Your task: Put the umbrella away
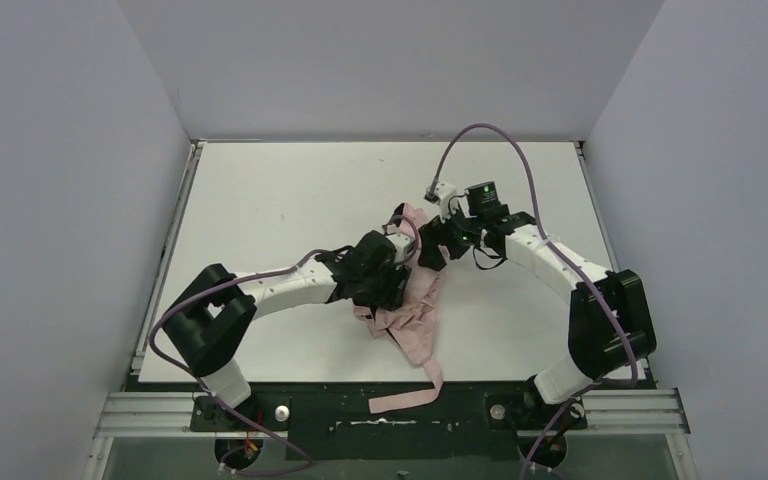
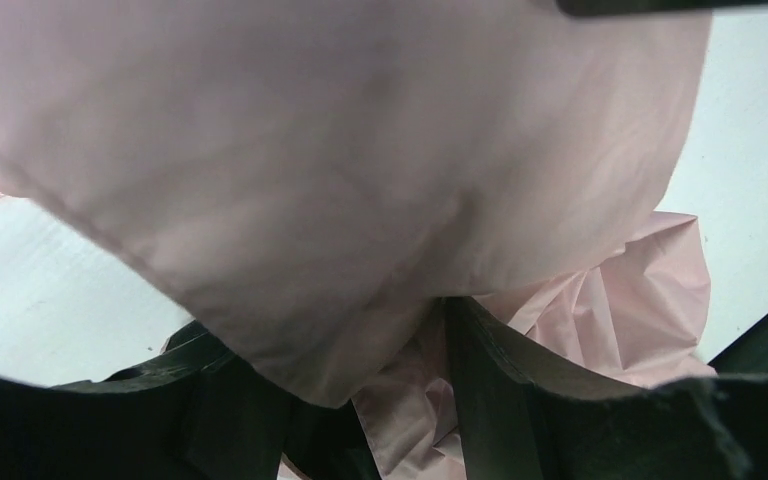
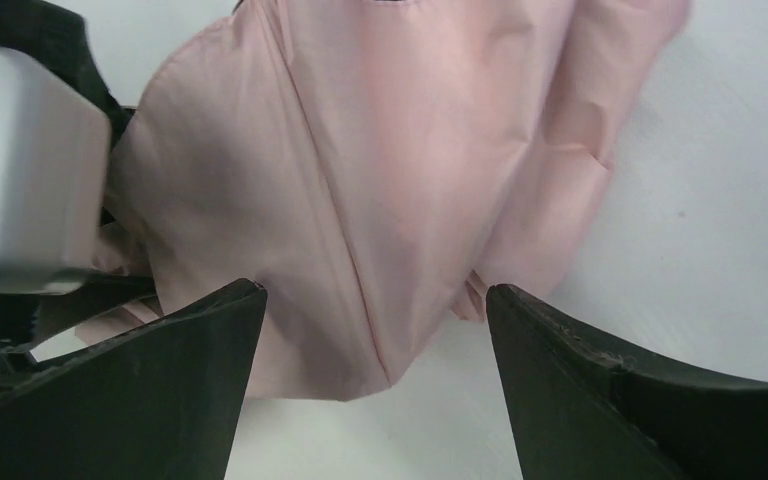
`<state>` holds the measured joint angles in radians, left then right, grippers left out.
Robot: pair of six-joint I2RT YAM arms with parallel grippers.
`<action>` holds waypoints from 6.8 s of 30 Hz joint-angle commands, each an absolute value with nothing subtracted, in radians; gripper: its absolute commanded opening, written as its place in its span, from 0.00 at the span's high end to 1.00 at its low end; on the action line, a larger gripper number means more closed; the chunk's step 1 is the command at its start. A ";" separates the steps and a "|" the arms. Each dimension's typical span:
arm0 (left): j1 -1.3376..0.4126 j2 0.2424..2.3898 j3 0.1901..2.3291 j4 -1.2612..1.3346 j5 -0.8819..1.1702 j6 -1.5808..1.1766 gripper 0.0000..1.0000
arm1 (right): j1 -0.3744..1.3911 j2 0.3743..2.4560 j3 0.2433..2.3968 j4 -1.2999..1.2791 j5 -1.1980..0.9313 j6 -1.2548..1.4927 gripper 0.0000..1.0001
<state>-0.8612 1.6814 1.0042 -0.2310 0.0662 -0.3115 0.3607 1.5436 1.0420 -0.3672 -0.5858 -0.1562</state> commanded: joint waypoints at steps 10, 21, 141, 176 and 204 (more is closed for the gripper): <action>-0.879 1.715 0.928 -0.144 0.012 -0.353 0.52 | 0.419 1.668 1.170 -0.554 -0.684 -0.431 0.12; -0.876 1.713 0.925 -0.137 0.015 -0.369 0.53 | 0.497 1.751 1.144 -0.600 -0.659 -0.454 0.12; -0.331 1.767 0.833 -0.080 0.290 -0.707 1.00 | 0.345 1.548 0.962 -0.095 -0.939 -0.140 0.87; -0.560 1.642 0.645 -0.116 0.411 -0.695 1.00 | 0.308 1.448 1.068 -0.046 -0.627 0.210 0.94; -0.704 1.372 0.683 -0.126 0.522 -0.703 0.75 | 0.579 1.597 0.925 -0.224 -0.254 -0.330 0.80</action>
